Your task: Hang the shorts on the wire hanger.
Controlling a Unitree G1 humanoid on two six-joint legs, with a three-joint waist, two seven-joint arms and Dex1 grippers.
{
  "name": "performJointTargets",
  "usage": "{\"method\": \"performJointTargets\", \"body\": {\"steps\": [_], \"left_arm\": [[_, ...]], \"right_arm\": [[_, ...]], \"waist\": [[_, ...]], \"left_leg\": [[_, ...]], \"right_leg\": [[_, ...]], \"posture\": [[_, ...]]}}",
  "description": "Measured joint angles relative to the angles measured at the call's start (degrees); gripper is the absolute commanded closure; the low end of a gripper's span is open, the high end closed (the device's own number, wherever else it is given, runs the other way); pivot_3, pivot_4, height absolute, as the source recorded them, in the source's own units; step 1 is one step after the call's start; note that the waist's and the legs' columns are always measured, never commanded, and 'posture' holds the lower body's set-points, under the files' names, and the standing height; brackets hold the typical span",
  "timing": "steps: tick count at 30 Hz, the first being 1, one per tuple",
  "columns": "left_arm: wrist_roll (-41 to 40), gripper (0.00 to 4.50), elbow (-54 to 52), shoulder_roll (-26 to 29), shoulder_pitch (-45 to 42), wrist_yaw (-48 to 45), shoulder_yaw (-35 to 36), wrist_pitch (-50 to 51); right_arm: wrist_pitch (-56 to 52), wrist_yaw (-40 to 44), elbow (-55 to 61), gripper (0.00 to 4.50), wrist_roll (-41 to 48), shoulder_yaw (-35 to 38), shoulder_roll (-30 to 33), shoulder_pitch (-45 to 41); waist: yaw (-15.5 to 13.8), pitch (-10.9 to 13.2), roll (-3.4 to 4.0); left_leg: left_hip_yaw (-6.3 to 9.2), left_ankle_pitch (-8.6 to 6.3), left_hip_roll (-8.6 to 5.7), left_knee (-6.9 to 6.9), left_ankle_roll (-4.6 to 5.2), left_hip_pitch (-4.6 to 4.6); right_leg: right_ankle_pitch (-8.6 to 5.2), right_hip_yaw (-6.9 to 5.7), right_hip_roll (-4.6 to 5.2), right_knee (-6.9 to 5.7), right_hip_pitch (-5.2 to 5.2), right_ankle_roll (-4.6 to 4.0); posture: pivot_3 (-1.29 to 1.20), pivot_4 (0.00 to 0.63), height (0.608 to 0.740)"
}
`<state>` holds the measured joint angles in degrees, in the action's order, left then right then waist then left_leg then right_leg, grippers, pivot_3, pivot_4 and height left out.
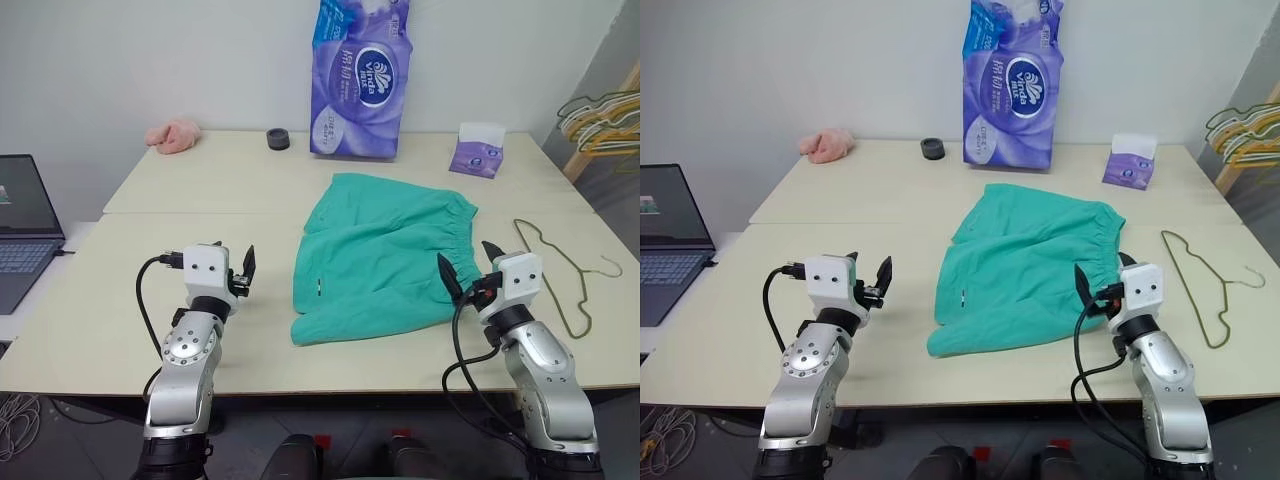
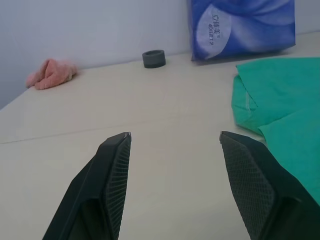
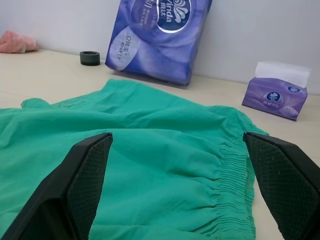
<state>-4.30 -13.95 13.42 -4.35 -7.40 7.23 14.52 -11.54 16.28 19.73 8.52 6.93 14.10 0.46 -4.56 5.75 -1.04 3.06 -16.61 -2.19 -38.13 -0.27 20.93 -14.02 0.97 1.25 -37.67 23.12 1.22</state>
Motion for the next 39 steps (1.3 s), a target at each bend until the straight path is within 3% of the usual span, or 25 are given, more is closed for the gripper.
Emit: {"method": "performJointTargets", "body": {"steps": [20,23,26,31,35,39], "left_arm": [[-2.7,1.51,0.4,0.7,0.3,-4.1,0.1,-1.1],[-5.2,0.93,0.3,0.6,0.8,-6.0,0.1,-1.1],[-8.5,0.08,0.3,0.6,2.5,-9.0,0.0,-0.9],[-10.3,0.02,0.1,2.3,2.6,-12.0,-0.1,-0.1],[-12.8,0.02,-1.6,10.4,3.0,-23.4,-4.5,1.5],[-14.8,0.02,-4.0,19.5,3.2,-36.9,-10.0,3.3]], "right_arm": [[-0.3,0.3,-0.1,0.04,0.4,-0.1,0.1,0.0],[-0.7,0.6,0.1,0.0,0.6,-0.2,0.3,0.0],[-1.4,0.5,0.6,0.0,0.6,-0.3,0.3,0.4],[-2.0,0.5,1.6,0.0,0.7,-0.4,0.2,0.7],[-6.4,6.4,5.0,0.0,5.5,-1.9,4.2,2.4],[-14.5,16.7,11.7,0.0,12.9,-6.0,13.4,6.4]], "waist": [[0.1,-1.1,0.0],[0.2,-1.2,0.03],[0.3,-1.3,0.06],[0.4,-1.5,0.1],[0.9,-1.5,0.11],[1.7,-1.5,0.17]], "left_leg": [[-0.03,0.01,0.0,-0.02,0.0,-0.06],[-0.04,0.02,0.0,-0.03,0.01,-0.07],[-0.05,0.01,0.01,-0.02,0.01,-0.07],[-0.05,0.03,0.02,-0.03,0.01,-0.12],[-0.05,0.03,0.01,-0.02,0.01,-0.12],[-0.06,0.01,0.03,0.01,0.03,-0.13]], "right_leg": [[0.0,0.04,-0.03,-0.07,-0.02,-0.01],[0.0,0.05,-0.04,-0.07,-0.02,-0.02],[-0.02,0.05,-0.04,-0.07,-0.02,-0.05],[-0.08,0.05,-0.08,-0.12,-0.05,-0.08],[-0.14,0.03,-0.11,-0.13,-0.06,-0.2],[-0.23,0.01,-0.1,-0.13,-0.07,-0.27]], "posture": [[0.13,0.035,0.74],[0.12,0.033,0.74],[0.11,0.034,0.74],[0.1,0.033,0.74],[0.09,0.033,0.74],[0.07,0.033,0.74]]}}
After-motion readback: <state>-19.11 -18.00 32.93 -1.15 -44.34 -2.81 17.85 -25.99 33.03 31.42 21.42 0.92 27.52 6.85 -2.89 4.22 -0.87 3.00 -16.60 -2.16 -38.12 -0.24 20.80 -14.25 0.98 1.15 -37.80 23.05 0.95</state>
